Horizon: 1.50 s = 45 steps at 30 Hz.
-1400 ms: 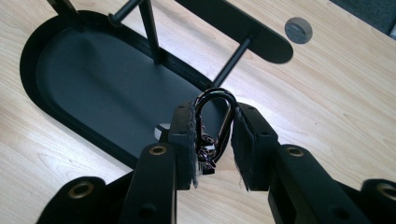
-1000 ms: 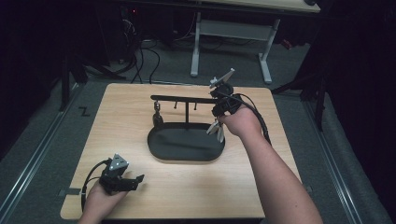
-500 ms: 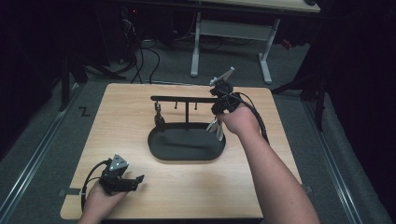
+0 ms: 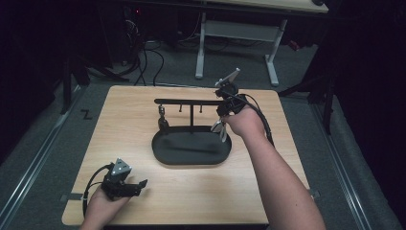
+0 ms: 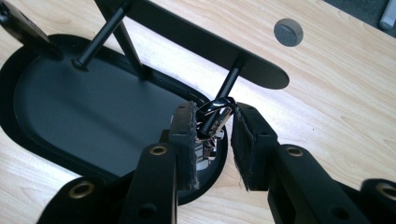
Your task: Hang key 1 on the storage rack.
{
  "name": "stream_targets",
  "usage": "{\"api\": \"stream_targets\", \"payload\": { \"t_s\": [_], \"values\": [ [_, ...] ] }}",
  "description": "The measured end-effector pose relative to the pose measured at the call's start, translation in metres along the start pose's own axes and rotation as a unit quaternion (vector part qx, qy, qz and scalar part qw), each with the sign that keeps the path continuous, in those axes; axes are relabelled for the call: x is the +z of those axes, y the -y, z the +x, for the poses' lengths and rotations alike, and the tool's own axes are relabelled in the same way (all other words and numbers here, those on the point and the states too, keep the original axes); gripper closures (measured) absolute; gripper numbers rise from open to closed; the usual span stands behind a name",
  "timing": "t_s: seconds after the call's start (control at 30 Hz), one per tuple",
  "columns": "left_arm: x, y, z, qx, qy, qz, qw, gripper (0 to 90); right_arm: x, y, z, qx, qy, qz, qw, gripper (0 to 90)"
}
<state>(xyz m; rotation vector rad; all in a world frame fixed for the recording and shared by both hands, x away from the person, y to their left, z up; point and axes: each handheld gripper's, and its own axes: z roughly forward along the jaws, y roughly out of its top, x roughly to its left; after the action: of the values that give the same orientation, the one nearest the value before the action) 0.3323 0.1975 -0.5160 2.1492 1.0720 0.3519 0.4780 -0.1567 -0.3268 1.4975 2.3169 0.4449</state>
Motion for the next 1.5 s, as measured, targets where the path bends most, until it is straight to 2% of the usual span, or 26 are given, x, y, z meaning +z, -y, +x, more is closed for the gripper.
{"api": "stream_targets", "payload": {
  "t_s": [0.33, 0.53, 0.73, 0.87, 1.0, 1.13, 1.27, 1.5],
  "values": [
    [0.000, 0.000, 0.000, 0.001, 0.001, 0.001, 1.0000, 21.1, -0.001, -0.006, 0.002, 0.002, 0.009, 0.000, 1.0000, 70.5],
    [0.000, 0.000, 0.000, 0.001, 0.002, 0.001, 1.0000, 21.1, 0.001, -0.007, 0.000, 0.008, 0.005, 0.003, 0.9999, 69.3],
    [0.001, 0.000, -0.001, 0.002, 0.001, 0.003, 1.0000, 21.1, -0.001, -0.006, -0.001, 0.019, 0.000, -0.005, 0.9998, 66.4],
    [0.002, 0.000, -0.001, 0.003, 0.001, 0.005, 1.0000, 21.1, -0.008, -0.003, -0.003, 0.020, -0.004, -0.018, 0.9996, 62.4],
    [0.002, 0.000, -0.001, 0.004, 0.001, 0.008, 1.0000, 21.1, -0.021, 0.010, -0.006, 0.018, -0.011, -0.036, 0.9991, 58.8],
    [0.003, 0.000, -0.001, 0.004, -0.001, 0.008, 1.0000, 21.0, -0.022, 0.029, -0.013, 0.023, -0.019, -0.043, 0.9986, 55.9],
    [0.004, 0.000, -0.002, 0.006, -0.002, 0.009, 0.9999, 21.0, -0.016, 0.052, -0.020, 0.030, -0.020, -0.041, 0.9985, 52.9],
    [0.005, 0.000, -0.004, 0.009, -0.005, 0.011, 0.9999, 21.0, 0.010, 0.096, -0.032, 0.051, -0.022, -0.038, 0.9977, 47.9]
  ]
}}
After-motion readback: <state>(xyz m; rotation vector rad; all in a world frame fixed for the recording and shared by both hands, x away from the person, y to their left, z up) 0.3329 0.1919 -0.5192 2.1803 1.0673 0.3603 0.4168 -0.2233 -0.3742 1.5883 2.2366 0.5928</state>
